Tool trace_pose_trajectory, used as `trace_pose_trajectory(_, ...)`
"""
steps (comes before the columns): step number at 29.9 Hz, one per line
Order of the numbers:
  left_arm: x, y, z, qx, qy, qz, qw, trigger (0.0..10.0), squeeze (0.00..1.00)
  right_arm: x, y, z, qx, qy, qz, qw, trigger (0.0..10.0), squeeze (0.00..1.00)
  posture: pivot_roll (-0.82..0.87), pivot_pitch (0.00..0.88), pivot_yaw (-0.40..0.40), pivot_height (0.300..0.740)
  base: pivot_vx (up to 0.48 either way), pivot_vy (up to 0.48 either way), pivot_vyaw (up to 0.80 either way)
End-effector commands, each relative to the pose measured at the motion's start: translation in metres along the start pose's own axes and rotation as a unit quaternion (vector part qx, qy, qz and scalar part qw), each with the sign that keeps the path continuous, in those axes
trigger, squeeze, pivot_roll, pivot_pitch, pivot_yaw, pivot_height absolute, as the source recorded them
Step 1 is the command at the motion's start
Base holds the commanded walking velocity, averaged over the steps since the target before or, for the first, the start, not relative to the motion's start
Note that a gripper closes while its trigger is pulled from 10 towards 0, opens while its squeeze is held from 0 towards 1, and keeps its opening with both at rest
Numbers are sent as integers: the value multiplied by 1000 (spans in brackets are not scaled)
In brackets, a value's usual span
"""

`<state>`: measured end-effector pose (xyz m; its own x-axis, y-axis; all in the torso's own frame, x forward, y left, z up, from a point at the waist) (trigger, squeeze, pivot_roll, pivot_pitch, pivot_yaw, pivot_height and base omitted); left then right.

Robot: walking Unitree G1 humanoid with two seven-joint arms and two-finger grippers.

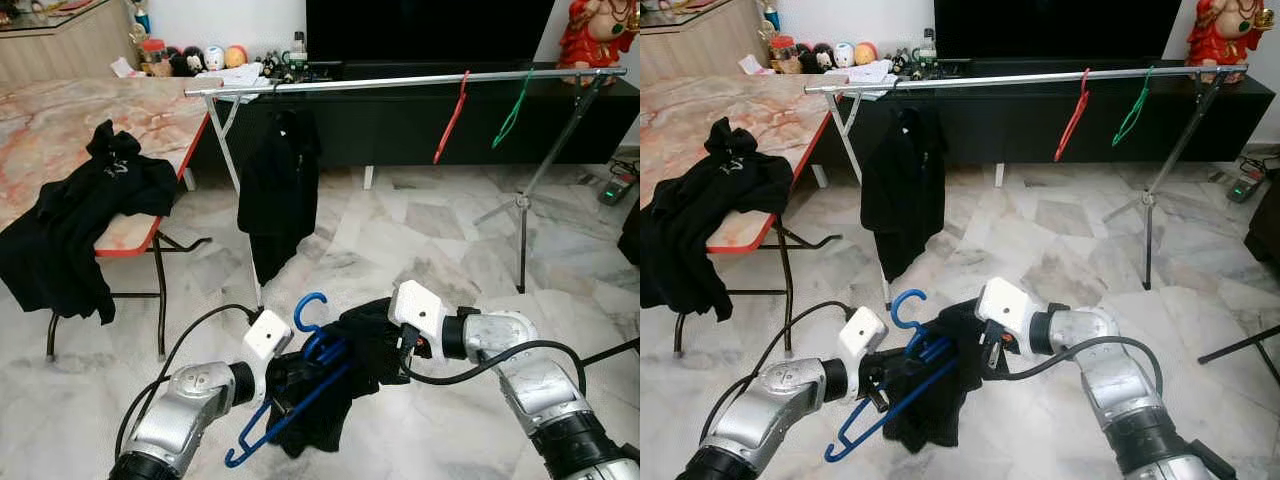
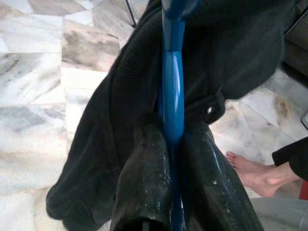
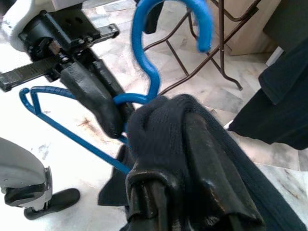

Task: Hang hanger

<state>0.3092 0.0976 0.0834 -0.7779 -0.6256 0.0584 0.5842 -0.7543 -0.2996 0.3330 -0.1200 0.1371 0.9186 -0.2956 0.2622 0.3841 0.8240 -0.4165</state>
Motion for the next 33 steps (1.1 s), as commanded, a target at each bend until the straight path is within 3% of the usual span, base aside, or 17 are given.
trace_pose_trajectory(1, -6, 0, 10, 25, 2, 14, 1000, 10000, 0, -2, 3, 5, -5, -17, 11, 1000, 10000, 620, 55, 130, 44, 740, 0, 0, 0)
trace_pose_trajectory(7, -8, 3, 21, 61, -18, 23, 998, 10000, 0, -3, 5, -2, -30, -16, 6, 999, 10000, 604, 55, 126, 40, 740, 0, 0, 0)
trace_pose_trajectory(16, -7, 4, 23, 75, -26, 20, 997, 10000, 0, -10, 6, 2, -4, -11, 16, 1000, 10000, 612, 55, 115, 38, 740, 0, 0, 0)
trace_pose_trajectory(17, -7, 3, 22, 73, -27, 20, 997, 10000, 0, -4, 2, 14, 33, -16, -5, 999, 10000, 604, 53, 110, 37, 740, 0, 0, 0)
trace_pose_trajectory(18, -7, 3, 22, 73, -27, 20, 997, 10000, 0, -4, 2, 14, 33, -16, -5, 999, 10000, 604, 53, 110, 37, 740, 0, 0, 0)
trace_pose_trajectory(19, -7, 1, 18, 62, -21, 18, 998, 10000, 0, 6, -3, 23, 65, -6, -41, 997, 10000, 608, 49, 108, 37, 740, 0, 0, 0)
trace_pose_trajectory(23, -5, -3, 6, 36, -9, 8, 999, 10000, 0, 35, -26, 31, 107, 22, -148, 983, 10000, 651, 49, 102, 36, 740, 0, 0, 0)
trace_pose_trajectory(25, -4, -3, 4, 29, -4, 6, 1000, 10000, 0, 40, -30, 30, 111, 27, -166, 979, 10000, 651, 49, 102, 36, 740, 0, 0, 0)
trace_pose_trajectory(27, -2, -9, -1, 22, -1, -6, 1000, 10000, 0, 44, -41, 26, 113, 29, -162, 980, 10000, 871, 48, 98, 35, 740, 0, 0, 0)
trace_pose_trajectory(30, -2, -11, -2, 20, 4, -10, 1000, 10000, 0, 40, -44, 21, 98, 25, -133, 986, 10000, 918, 45, 97, 33, 740, 0, 0, 0)
trace_pose_trajectory(31, 1, -13, -3, 9, 24, -28, 999, 10000, 0, 34, -47, 11, 65, 11, -88, 994, 10000, 1000, 45, 95, 31, 740, 0, 0, 0)
trace_pose_trajectory(33, 6, -16, -2, 5, 44, -55, 997, 10000, 0, 29, -51, 5, 47, 12, -41, 998, 10000, 1000, 44, 94, 27, 740, 0, 0, 0)
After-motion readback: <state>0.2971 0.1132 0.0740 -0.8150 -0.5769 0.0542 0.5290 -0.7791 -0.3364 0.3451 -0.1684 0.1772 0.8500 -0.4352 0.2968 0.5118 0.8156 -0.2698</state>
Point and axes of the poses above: a point about 5 cm out from each wrist's last joint towards the gripper, its own y axis pointing out of the wrist towards the gripper, its own z axis along the axis of the wrist's last joint, x = y × z, the point moved 2 cm from there along y, pointing out of the wrist towards the gripper, and after that the axes turned 2 degrees about y, right-handed, at the moved point
